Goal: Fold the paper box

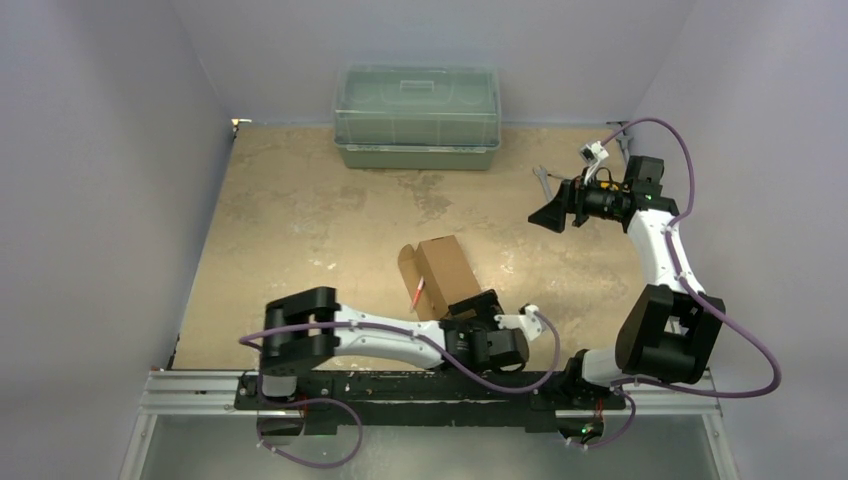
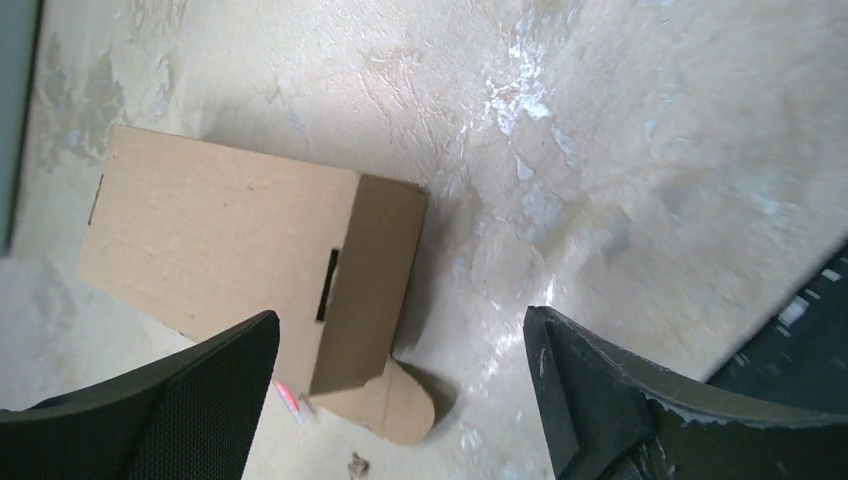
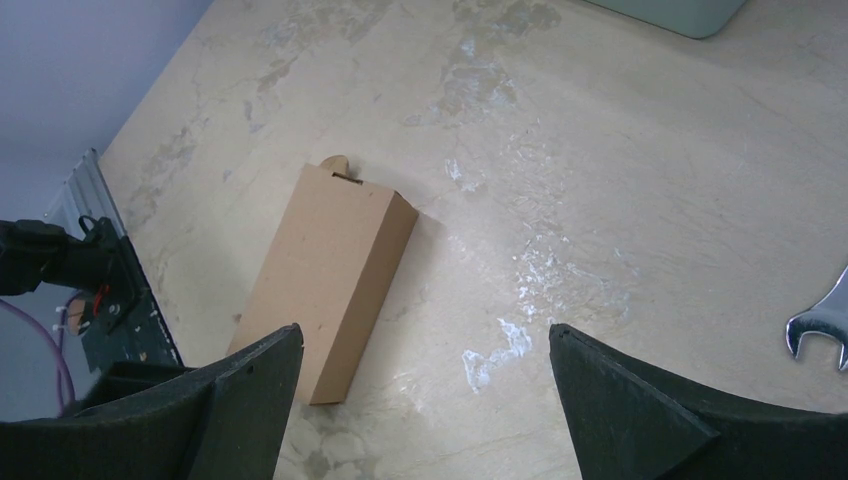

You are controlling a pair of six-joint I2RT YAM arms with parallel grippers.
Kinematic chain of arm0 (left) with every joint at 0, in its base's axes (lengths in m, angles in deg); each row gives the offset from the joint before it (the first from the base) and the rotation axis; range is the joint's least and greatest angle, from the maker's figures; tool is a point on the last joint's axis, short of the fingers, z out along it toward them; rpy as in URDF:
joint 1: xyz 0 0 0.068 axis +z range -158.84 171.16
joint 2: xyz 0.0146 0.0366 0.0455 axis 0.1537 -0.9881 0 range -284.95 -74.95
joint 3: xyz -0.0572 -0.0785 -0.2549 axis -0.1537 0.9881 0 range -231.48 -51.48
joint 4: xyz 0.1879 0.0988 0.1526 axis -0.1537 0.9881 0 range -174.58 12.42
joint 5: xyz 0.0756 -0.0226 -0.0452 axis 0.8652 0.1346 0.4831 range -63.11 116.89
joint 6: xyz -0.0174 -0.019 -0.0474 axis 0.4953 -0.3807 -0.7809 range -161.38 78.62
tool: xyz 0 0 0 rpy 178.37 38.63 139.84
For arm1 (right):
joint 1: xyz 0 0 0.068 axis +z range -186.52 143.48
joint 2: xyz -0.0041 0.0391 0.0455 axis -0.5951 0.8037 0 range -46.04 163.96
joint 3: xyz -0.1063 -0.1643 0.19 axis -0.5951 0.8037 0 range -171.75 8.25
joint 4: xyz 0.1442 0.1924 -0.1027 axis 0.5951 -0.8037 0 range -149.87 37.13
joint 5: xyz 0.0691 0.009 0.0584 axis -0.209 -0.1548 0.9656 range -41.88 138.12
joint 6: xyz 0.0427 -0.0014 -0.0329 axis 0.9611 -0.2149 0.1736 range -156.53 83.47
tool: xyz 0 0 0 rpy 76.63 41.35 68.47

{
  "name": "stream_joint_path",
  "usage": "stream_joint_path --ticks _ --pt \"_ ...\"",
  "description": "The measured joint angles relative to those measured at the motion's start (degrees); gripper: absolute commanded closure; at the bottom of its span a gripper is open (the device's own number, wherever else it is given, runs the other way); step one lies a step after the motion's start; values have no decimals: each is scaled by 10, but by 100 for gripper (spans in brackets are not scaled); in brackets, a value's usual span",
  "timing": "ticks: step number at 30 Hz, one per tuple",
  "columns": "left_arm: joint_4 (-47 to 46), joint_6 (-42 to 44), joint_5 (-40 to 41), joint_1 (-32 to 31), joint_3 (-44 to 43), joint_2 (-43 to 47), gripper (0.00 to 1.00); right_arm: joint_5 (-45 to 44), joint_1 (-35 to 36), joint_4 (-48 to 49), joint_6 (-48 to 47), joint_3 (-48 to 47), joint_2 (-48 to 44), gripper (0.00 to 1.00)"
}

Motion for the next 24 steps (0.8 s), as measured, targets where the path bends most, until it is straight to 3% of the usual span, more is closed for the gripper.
stream_joint_path --ticks 7,11,13,16,20,24 --pt "-26 -44 -96 49 70 147 27 0 1 -4 -6 0 0 6" --pt "-55 -82 -140 95 127 218 51 -5 16 -3 -8 2 0 11" --pt "-71 -105 -154 120 164 268 69 -10 36 -1 -9 7 0 17" --pt "-101 -152 -162 167 235 363 82 -30 95 3 -8 20 2 32" --pt "-134 -222 -157 248 333 478 90 -41 185 8 -12 26 14 46" --pt "-178 -277 -171 313 410 500 95 -53 270 9 -31 28 34 56"
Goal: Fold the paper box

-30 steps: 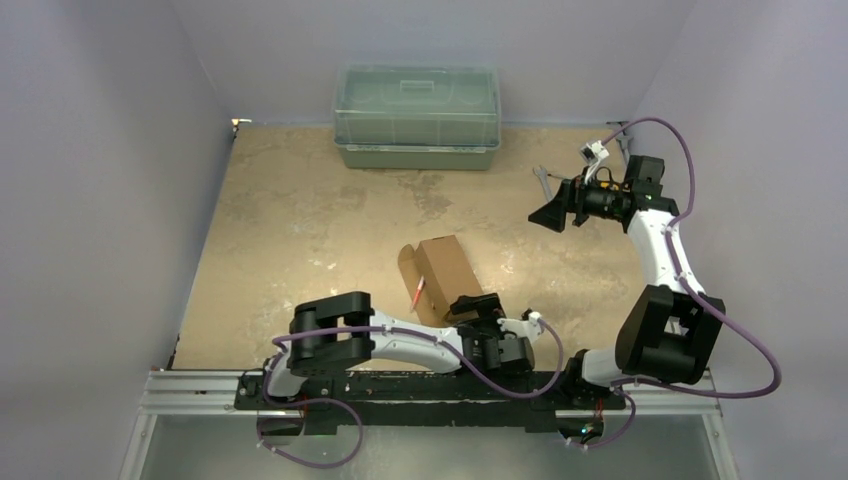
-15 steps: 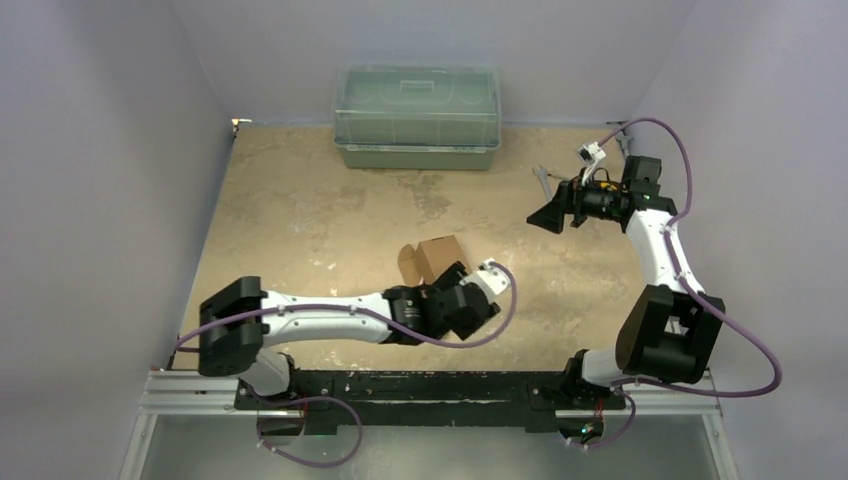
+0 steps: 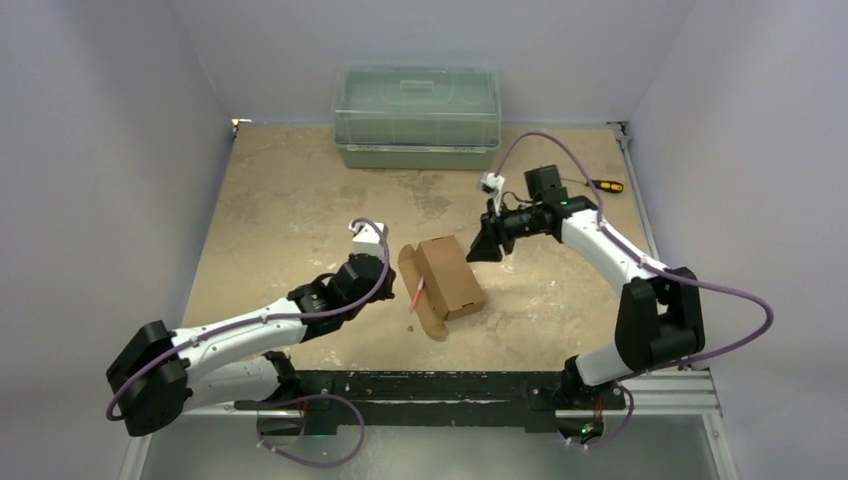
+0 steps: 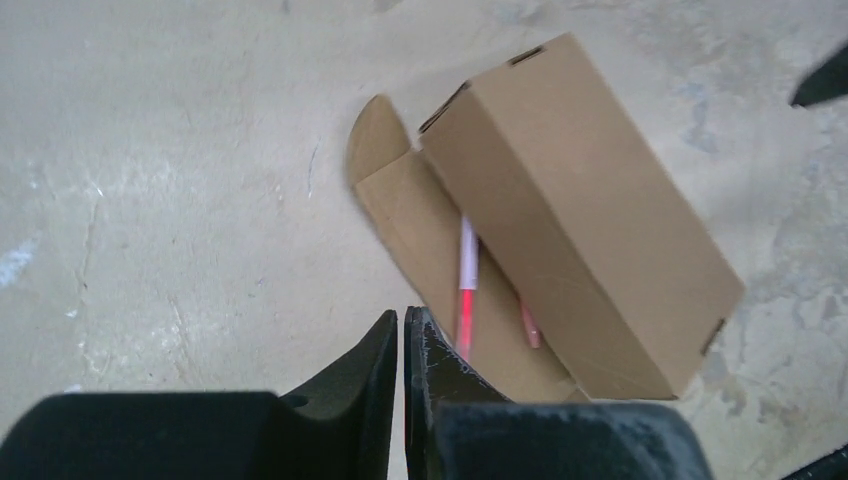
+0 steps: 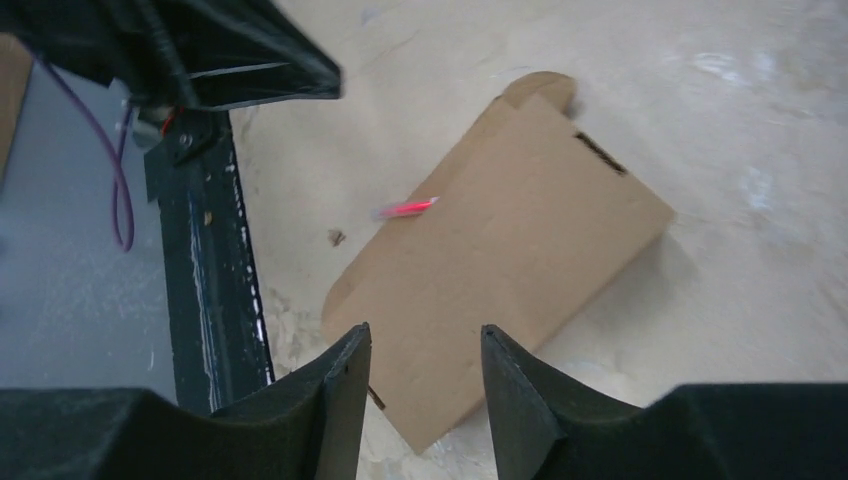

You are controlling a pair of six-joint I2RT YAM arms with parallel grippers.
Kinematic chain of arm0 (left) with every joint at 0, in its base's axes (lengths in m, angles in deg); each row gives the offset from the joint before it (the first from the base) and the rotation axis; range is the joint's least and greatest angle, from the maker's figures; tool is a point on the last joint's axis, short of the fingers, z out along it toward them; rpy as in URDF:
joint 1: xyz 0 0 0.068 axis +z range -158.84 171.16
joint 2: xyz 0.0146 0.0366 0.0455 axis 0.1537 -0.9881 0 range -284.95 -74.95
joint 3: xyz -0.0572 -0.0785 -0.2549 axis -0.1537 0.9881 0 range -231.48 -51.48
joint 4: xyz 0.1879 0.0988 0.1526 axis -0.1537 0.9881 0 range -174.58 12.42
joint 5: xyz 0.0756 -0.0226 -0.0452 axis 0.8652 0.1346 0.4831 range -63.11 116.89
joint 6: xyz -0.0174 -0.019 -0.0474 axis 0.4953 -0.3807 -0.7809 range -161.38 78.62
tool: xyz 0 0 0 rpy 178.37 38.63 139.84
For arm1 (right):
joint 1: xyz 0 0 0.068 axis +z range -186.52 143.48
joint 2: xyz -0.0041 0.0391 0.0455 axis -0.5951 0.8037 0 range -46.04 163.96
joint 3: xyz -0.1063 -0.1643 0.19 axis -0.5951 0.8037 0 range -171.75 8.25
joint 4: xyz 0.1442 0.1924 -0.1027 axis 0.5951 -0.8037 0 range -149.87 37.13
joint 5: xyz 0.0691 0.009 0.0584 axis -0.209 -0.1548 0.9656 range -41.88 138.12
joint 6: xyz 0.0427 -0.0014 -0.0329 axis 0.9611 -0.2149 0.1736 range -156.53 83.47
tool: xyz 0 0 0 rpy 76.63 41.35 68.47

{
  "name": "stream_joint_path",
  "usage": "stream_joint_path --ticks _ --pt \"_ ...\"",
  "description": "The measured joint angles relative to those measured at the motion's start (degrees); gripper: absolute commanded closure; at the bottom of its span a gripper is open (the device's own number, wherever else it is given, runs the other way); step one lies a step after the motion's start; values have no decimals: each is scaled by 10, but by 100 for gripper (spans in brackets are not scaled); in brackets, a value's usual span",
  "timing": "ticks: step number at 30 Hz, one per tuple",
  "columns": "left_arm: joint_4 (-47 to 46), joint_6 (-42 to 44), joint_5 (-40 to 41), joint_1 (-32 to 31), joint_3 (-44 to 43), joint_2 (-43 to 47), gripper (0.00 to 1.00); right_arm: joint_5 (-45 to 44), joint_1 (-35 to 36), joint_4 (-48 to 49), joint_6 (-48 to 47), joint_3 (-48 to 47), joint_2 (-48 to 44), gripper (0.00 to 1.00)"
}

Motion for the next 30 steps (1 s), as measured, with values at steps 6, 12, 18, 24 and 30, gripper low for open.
stream_joint_path --ticks 6,12,18,24,30 --pt "-95 -48 -63 61 61 -84 100 -38 71 0 -22 7 26 64" --pt "-195 -80 -121 68 70 -178 100 -89 97 2 -32 16 54 65" --pt "-255 -99 -151 68 77 -212 100 -117 120 4 -38 17 64 68" --pt "-291 -111 -172 68 77 -245 100 -139 136 5 -38 17 83 69" --pt "-339 -124 -202 70 77 -280 100 -150 141 10 -38 17 87 70"
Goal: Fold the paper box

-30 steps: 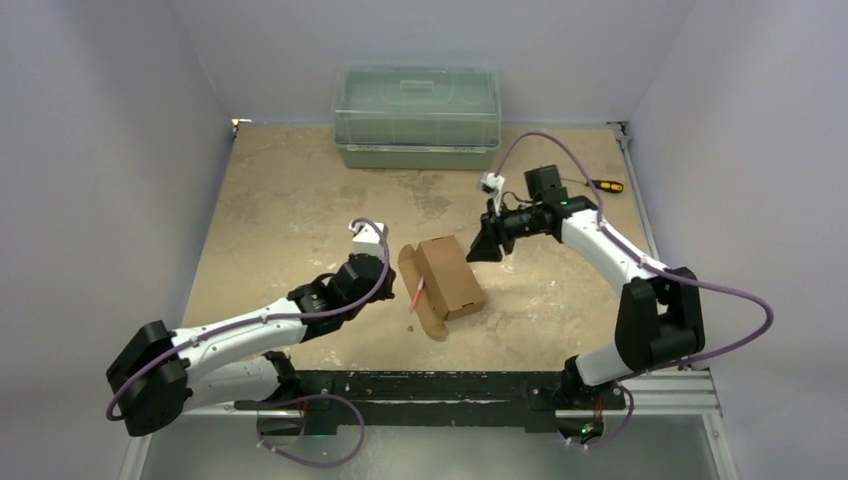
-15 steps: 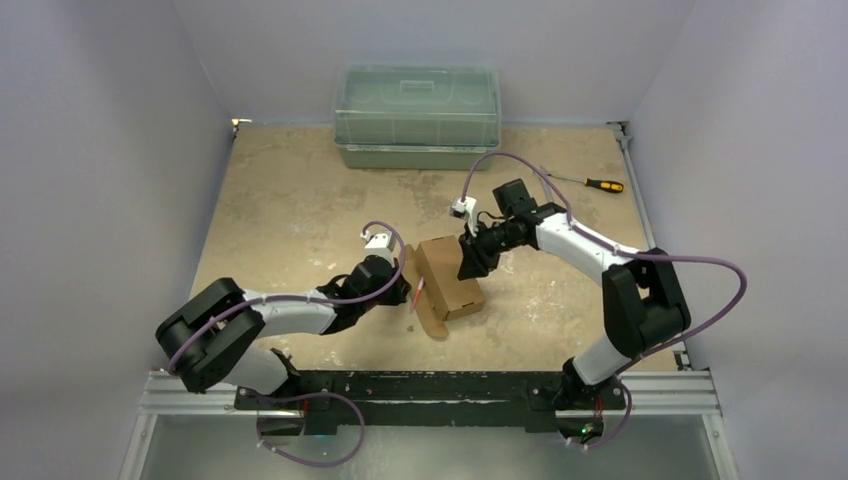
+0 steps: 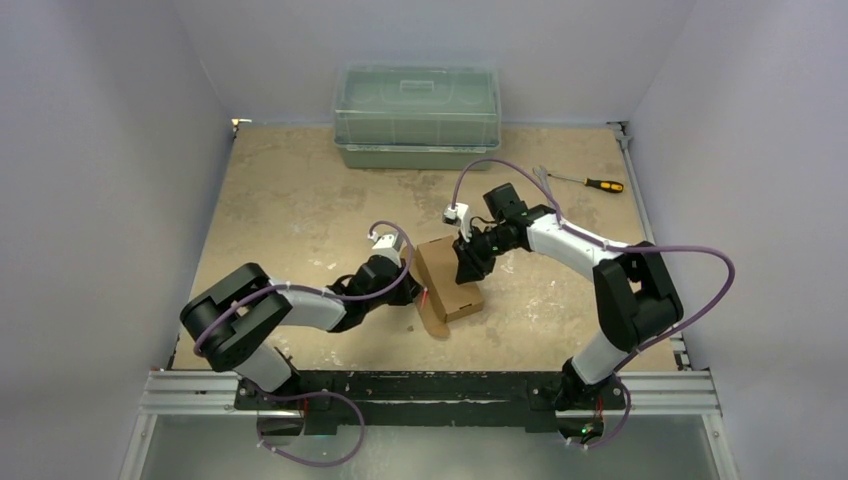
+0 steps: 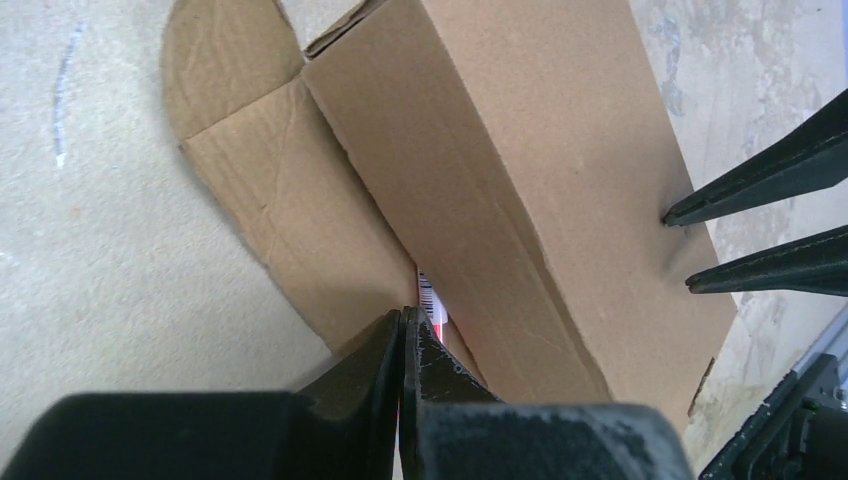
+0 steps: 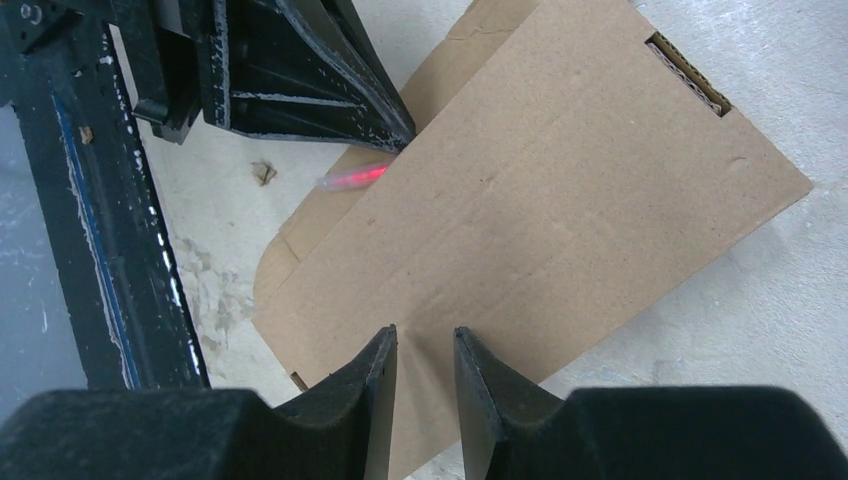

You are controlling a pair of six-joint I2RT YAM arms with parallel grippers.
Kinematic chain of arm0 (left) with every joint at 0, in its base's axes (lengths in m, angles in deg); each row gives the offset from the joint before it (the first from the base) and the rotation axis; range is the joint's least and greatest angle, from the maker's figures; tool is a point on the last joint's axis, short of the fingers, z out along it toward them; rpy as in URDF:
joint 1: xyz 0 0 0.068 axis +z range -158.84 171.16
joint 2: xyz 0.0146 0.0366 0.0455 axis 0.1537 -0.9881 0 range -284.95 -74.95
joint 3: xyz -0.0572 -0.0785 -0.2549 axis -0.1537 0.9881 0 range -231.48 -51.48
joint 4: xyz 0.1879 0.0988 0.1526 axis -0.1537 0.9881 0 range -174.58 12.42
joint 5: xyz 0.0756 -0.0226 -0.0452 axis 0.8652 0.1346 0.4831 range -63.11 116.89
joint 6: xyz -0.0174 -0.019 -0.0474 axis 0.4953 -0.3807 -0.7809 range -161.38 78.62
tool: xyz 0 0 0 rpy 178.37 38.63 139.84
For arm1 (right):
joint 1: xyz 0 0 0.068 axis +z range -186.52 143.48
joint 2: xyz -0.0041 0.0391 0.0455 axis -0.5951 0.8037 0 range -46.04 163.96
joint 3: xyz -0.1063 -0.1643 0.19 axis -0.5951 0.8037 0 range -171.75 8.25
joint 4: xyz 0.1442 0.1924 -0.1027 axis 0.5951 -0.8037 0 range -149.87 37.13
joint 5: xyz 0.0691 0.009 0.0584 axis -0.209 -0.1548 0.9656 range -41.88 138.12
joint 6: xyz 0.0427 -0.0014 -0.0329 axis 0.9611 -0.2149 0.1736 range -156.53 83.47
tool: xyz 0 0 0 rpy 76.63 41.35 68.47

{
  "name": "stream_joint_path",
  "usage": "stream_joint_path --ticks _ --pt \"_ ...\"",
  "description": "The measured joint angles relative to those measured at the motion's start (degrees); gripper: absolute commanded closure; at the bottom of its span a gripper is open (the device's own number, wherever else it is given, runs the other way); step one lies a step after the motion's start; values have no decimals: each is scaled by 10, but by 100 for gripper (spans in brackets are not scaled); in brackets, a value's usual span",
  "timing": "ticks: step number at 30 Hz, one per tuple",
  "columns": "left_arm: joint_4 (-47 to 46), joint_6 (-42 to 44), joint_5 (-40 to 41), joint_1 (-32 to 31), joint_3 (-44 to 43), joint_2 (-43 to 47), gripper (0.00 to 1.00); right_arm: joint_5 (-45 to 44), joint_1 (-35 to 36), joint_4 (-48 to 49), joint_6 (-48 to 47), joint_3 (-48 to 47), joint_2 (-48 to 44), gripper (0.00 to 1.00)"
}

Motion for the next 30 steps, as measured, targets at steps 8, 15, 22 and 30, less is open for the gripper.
stream_joint_path --ticks 8,15,22,30 --pt "-27 -9 -24 2 -3 -19 100 6 1 -7 -2 -4 0 63" --pt "4 -14 -24 2 -4 -1 100 38 -13 -31 -7 -10 0 63" --pt "78 -30 -25 2 -13 30 100 16 -18 -27 5 -10 3 66" --pt "109 -46 -51 2 -13 41 100 9 -17 -23 14 -10 8 64"
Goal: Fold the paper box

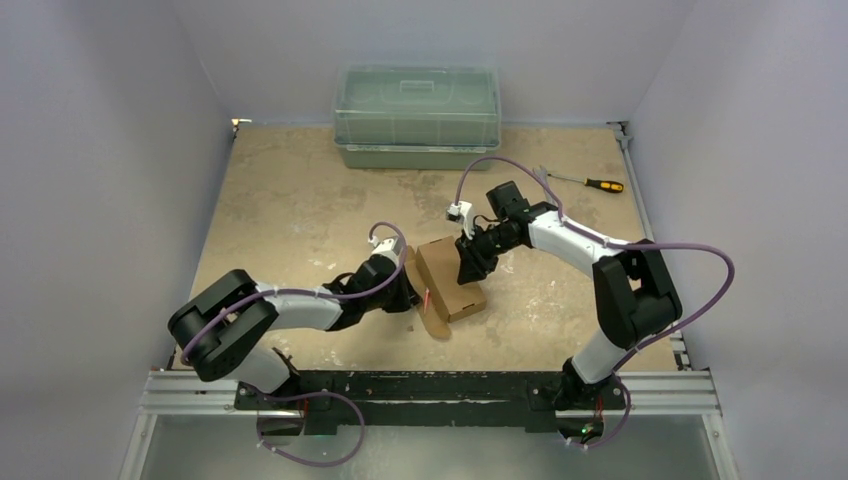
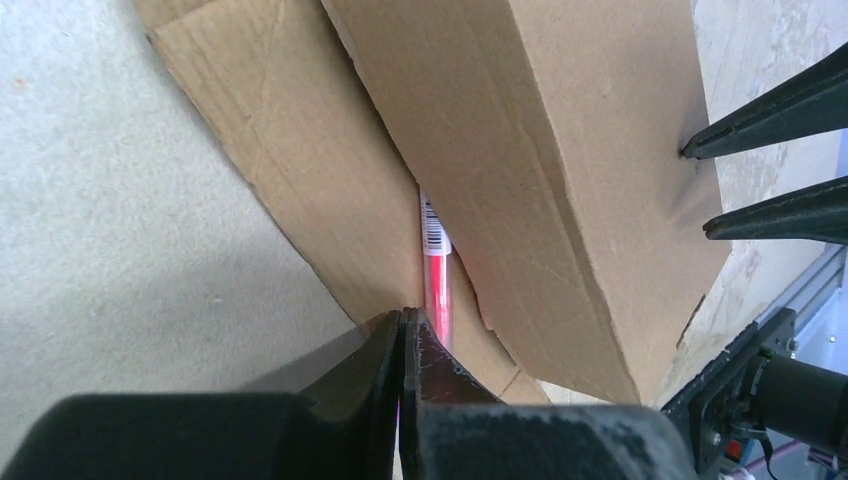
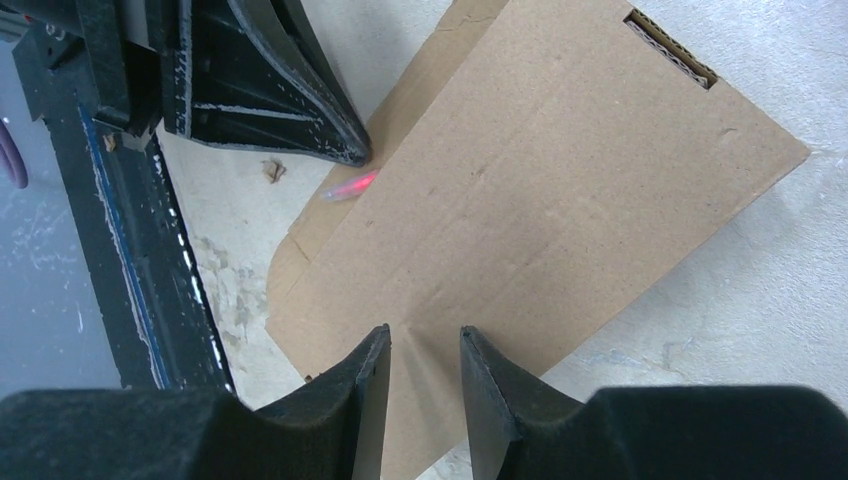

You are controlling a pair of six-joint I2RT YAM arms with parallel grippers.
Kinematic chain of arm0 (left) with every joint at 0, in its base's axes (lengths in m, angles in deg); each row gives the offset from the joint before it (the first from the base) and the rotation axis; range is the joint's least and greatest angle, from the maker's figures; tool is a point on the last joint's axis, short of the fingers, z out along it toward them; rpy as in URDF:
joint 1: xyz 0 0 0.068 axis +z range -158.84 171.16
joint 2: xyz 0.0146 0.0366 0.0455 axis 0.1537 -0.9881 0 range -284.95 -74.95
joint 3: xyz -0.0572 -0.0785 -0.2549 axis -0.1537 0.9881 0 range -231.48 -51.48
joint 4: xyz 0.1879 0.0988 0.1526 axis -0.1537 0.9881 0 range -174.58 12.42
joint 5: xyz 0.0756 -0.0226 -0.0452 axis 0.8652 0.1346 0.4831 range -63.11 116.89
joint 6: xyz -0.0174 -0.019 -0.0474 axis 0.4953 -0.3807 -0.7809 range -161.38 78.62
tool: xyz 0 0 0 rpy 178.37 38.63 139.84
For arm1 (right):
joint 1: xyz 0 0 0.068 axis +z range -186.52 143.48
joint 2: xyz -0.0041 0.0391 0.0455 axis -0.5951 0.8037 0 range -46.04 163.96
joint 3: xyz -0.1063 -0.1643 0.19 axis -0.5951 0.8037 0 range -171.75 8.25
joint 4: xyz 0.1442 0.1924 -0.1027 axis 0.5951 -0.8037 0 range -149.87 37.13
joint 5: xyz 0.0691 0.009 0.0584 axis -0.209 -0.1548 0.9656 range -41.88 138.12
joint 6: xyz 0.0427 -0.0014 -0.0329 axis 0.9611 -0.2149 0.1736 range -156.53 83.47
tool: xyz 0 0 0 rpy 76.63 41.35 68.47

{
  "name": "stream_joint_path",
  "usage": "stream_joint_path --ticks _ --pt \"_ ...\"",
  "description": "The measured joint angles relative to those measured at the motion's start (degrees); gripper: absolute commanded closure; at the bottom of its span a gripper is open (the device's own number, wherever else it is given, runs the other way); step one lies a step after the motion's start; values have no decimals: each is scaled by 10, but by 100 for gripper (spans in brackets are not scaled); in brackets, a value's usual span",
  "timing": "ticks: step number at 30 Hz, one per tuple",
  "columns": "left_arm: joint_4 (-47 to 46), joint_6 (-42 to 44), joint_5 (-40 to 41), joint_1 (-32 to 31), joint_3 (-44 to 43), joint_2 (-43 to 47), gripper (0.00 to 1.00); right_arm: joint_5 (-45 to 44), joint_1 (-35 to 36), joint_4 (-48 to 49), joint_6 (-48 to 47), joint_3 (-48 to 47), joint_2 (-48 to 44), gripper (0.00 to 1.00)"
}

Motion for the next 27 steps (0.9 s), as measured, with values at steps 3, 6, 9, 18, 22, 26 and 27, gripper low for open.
stream_joint_path --ticks 3,6,9,18,22,26,27 --pt "-17 -10 -17 0 0 -14 100 0 0 0 2 0 0 63" --pt "-38 -19 -31 0 -1 -28 100 1 0 -1 2 -1 0 61" --pt "-49 -26 -42 0 -5 -38 100 8 0 -2 2 -1 0 60" --pt "-66 -59 -53 0 -6 -48 100 19 0 -6 2 -4 4 60" --pt "-81 -94 -68 0 -7 -62 100 24 0 -7 2 -4 4 60" --pt "-88 -136 -89 0 -7 -74 100 26 0 -7 2 -4 4 59" --pt "-88 -144 -93 -1 -7 -74 100 26 0 -8 2 -4 4 59"
